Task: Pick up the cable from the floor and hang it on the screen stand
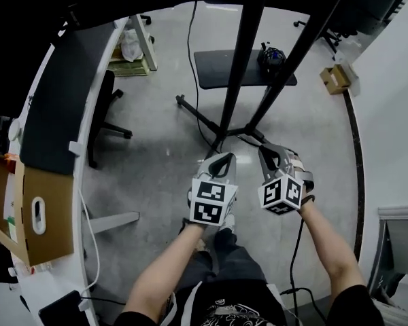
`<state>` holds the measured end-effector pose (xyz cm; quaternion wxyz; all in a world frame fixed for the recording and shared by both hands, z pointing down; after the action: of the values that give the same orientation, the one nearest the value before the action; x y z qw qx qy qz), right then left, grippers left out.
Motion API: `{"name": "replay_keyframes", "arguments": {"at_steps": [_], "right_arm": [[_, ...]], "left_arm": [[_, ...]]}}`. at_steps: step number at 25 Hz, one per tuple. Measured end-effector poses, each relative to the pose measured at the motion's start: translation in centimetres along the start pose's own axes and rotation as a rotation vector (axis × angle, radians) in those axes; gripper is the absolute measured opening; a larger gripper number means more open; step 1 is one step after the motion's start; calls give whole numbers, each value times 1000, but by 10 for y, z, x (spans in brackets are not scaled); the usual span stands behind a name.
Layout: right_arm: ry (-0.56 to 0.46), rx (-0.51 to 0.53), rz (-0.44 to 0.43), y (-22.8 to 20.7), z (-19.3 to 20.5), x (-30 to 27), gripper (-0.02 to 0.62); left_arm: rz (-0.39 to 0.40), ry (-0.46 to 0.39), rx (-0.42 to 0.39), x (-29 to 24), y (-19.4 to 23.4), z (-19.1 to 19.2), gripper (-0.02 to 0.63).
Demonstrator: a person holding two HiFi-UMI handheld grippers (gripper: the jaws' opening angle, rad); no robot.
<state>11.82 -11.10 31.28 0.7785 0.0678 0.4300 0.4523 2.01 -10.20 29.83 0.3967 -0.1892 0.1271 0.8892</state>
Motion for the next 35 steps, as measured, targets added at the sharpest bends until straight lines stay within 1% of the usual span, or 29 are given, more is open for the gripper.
{"name": "replay_keyframes", "arguments": {"at_steps": [11,20,26,31,35], "right_arm": [[-244,71,115,-118,-119,43,14],[-444,118,184,-226,-239,93,15],[-522,179,225,-280,-313,122,15],[-549,238,274,-326,-369,139,15],[-550,271,333,-363,-414,152,17]], "left_arm": [[-41,-153,-88,3,13,-136,2],[-85,-285,-119,6,23,-247,2],[-128,-367,-167,23,34,-315,2],[-140,-431,-197,37,46,-366,2],[-155,-452,-243,39,63,-396,2]]}}
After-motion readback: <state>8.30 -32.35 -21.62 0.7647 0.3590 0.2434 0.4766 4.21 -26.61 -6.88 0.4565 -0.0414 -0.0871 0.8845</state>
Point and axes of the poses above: the fingertips, and each gripper's own axes: x backward along the fingers, y to its left, z out of its underside, the point moved 2 cm from there along x, backward along the fingers, and after that the axes turned 13 degrees about -x, right-handed, at the moved point
